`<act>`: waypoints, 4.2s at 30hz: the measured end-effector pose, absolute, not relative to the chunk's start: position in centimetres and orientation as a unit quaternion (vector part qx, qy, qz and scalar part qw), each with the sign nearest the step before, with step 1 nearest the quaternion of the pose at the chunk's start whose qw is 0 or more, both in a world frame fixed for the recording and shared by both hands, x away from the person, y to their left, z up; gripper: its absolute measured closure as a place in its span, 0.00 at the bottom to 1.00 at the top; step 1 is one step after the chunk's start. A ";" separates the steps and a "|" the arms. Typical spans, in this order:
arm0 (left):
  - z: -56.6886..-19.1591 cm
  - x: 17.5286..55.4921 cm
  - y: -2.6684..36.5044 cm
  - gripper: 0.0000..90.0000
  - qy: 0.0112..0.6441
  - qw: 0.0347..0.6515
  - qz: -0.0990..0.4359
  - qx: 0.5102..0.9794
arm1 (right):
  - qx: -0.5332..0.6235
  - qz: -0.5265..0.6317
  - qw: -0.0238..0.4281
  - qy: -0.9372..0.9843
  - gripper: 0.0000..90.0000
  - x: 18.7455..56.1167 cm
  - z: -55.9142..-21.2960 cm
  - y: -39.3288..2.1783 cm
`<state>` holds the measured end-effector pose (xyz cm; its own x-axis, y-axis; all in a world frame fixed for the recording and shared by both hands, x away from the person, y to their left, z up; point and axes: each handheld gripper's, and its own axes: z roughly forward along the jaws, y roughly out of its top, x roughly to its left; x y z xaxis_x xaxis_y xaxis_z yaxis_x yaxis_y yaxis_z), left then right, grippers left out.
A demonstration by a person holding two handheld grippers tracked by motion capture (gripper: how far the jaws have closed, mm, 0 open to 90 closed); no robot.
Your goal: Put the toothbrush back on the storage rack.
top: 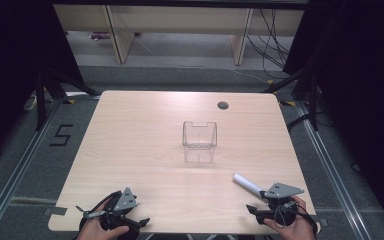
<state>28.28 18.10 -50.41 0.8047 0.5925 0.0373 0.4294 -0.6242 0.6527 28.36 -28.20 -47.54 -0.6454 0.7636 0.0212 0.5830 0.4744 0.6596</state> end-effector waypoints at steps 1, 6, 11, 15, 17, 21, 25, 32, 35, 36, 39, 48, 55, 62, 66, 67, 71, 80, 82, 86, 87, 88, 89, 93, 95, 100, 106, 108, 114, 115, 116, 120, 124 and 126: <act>-50.4 28.3 18.1 0.17 0.287 0.326 0.126 0.892 | 0.398 0.323 0.140 0.847 0.36 28.4 -47.6 -28.2; -50.4 28.3 18.1 0.17 0.288 0.327 0.126 0.891 | 0.393 0.320 0.141 0.851 0.40 28.3 -47.5 -28.3; -50.4 28.3 18.1 0.17 0.290 0.327 0.127 0.890 | 0.384 0.319 0.150 0.854 0.48 28.3 -47.3 -28.7; -50.4 28.2 18.1 0.17 0.290 0.328 0.127 0.890 | 0.376 0.309 0.151 0.861 0.53 28.3 -47.4 -28.9; -50.4 28.2 18.1 0.17 0.290 0.327 0.127 0.890 | 0.384 0.302 0.139 0.861 0.60 28.1 -47.4 -28.9; -50.4 28.3 18.2 0.17 0.289 0.326 0.127 0.891 | 0.378 0.291 0.147 0.867 0.75 27.8 -47.2 -29.1; -50.4 28.3 18.1 0.17 0.287 0.326 0.127 0.892 | 0.378 0.269 0.153 0.873 0.87 27.9 -47.2 -30.0; -50.4 28.3 18.1 0.17 0.290 0.327 0.127 0.890 | 0.387 0.250 0.159 0.873 0.96 27.9 -47.7 -30.9; -50.4 28.3 18.1 0.17 0.289 0.326 0.127 0.891 | 0.390 0.242 0.153 0.875 0.98 27.9 -47.8 -31.1; -50.4 28.3 18.1 0.17 0.290 0.327 0.127 0.890 | 0.390 0.241 0.152 0.876 0.98 27.9 -47.9 -31.2; -50.4 28.3 18.1 0.17 0.290 0.327 0.127 0.891 | 0.401 0.232 0.160 0.872 0.98 27.7 -48.0 -31.5; -50.4 28.3 18.1 0.17 0.290 0.327 0.128 0.890 | 0.402 0.222 0.161 0.873 0.98 27.9 -48.4 -32.4; -50.4 28.3 18.2 0.17 0.291 0.327 0.128 0.890 | 0.410 0.218 0.164 0.870 0.98 28.0 -48.6 -32.9; -50.3 28.4 18.2 0.17 0.290 0.322 0.123 0.893 | 0.423 0.204 0.167 0.867 0.98 28.0 -48.7 -33.2; -50.3 28.4 18.2 0.17 0.290 0.323 0.124 0.892 | 0.431 0.205 0.172 0.861 0.97 28.2 -48.6 -33.5; -50.3 28.4 18.2 0.17 0.290 0.323 0.124 0.892 | 0.431 0.205 0.172 0.861 0.97 28.2 -48.6 -33.5; -50.4 28.4 18.1 0.17 0.290 0.325 0.128 0.891 | 0.439 0.202 0.179 0.857 0.97 28.8 -48.6 -33.9; -50.4 28.4 18.1 0.17 0.290 0.325 0.127 0.891 | 0.443 0.202 0.184 0.854 0.97 29.8 -48.5 -34.1; -50.4 28.4 18.1 0.17 0.291 0.325 0.127 0.891 | 0.442 0.202 0.187 0.854 0.98 30.1 -48.5 -34.1; -50.4 28.4 18.1 0.17 0.293 0.326 0.125 0.890 | 0.446 0.200 0.193 0.851 0.98 30.7 -48.5 -34.4; -50.4 28.4 18.1 0.17 0.293 0.326 0.125 0.890 | 0.446 0.200 0.193 0.851 0.98 30.7 -48.5 -34.4; -50.4 28.4 18.1 0.17 0.297 0.322 0.121 0.891 | 0.447 0.200 0.192 0.850 0.99 30.9 -48.5 -34.4; -50.4 28.4 18.1 0.17 0.297 0.323 0.121 0.891 | 0.447 0.201 0.193 0.850 0.99 31.2 -48.5 -34.5; -50.4 28.4 18.1 0.17 0.292 0.325 0.127 0.891 | 0.445 0.206 0.194 0.850 0.99 31.9 -48.5 -34.6; -50.4 28.4 18.1 0.17 0.293 0.325 0.127 0.890 | 0.445 0.206 0.195 0.850 0.99 32.4 -48.6 -34.5; -50.4 28.4 18.1 0.17 0.292 0.325 0.127 0.891 | 0.432 0.203 0.203 0.855 0.99 33.4 -48.4 -34.0; -50.4 28.4 18.1 0.17 0.291 0.324 0.127 0.891 | 0.423 0.198 0.208 0.859 0.99 34.4 -48.4 -33.3; -50.4 28.4 18.1 0.17 0.291 0.325 0.125 0.891 | 0.417 0.195 0.208 0.863 0.99 34.8 -48.3 -33.1; -50.4 28.4 18.1 0.17 0.294 0.322 0.122 0.892 | 0.401 0.196 0.213 0.869 0.99 35.8 -48.2 -32.3; -50.4 28.4 18.1 0.17 0.294 0.322 0.122 0.892 | 0.401 0.196 0.213 0.869 0.99 35.8 -48.2 -32.3; -50.4 28.5 18.1 0.17 0.291 0.323 0.123 0.892 | 0.398 0.198 0.211 0.870 0.99 36.0 -48.1 -32.0; -50.5 28.4 18.1 0.17 0.296 0.323 0.120 0.891 | 0.385 0.194 0.210 0.878 0.99 36.6 -48.1 -31.4; -50.5 28.3 18.1 0.17 0.298 0.327 0.124 0.888 | 0.381 0.191 0.206 0.881 0.99 37.2 -48.2 -30.9; -50.4 28.4 18.1 0.17 0.296 0.324 0.120 0.891 | 0.379 0.191 0.205 0.882 0.99 37.5 -48.1 -30.8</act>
<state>28.40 18.10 -50.44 0.7958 0.6051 0.0226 0.4493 -0.6151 0.6479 37.47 -30.76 -48.12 -0.6283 0.7475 -0.2155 0.5908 0.6388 0.4929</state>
